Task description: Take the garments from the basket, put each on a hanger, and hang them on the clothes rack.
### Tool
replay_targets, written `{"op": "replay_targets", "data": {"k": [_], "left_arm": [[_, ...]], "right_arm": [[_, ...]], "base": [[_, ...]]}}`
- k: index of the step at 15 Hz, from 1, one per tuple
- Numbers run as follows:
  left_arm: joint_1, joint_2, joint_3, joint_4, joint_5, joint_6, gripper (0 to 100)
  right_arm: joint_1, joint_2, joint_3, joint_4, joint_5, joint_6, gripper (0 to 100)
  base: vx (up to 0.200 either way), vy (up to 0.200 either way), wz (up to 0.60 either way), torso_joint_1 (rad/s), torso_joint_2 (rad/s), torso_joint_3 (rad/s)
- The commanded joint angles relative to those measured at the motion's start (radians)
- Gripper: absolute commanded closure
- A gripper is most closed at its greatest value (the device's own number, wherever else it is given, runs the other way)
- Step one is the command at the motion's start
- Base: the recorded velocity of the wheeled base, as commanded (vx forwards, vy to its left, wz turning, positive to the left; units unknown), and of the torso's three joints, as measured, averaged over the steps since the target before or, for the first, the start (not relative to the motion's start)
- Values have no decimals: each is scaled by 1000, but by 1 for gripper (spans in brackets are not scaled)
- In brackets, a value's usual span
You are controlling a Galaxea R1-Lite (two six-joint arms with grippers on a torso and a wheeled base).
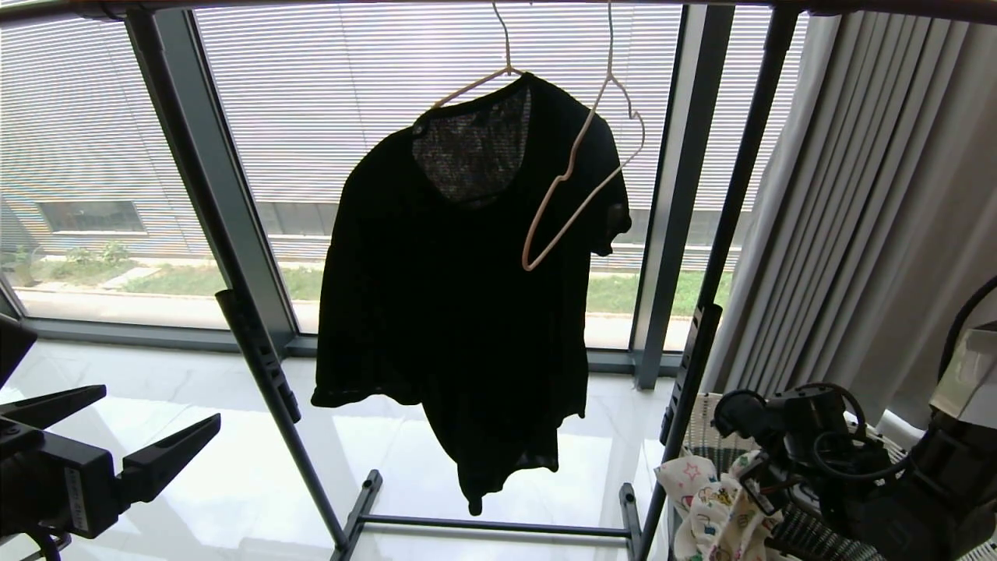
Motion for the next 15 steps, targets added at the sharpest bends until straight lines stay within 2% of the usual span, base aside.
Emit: {"op": "replay_targets", "data": {"k": [1,6,8,11,13,15], "left_arm": [[-1,2,5,0,11,2,0],[-2,4,3,0,11,0,0],[-5,10,5,0,-1,0,0],[-50,16,0,0,-82,-3,0],[-182,24,-11,-2,-139,-20,0],[-355,74,-47,-3,-139,-129,0]], "right_arm": [[20,-154,-39,91,2,7,100],[112,-352,-262,438,3,52,100],[128,-375,-345,521,5,70,100],[148,-404,-440,617,9,75,100],[189,-430,-512,708,17,110,100],[238,-452,-583,785,39,150,100]], "base": [[-200,0,0,-2,2,2],[-200,0,0,3,1,0],[-200,0,0,0,2,5],[-200,0,0,6,7,5],[0,0,0,0,0,0],[0,0,0,0,0,0]]}}
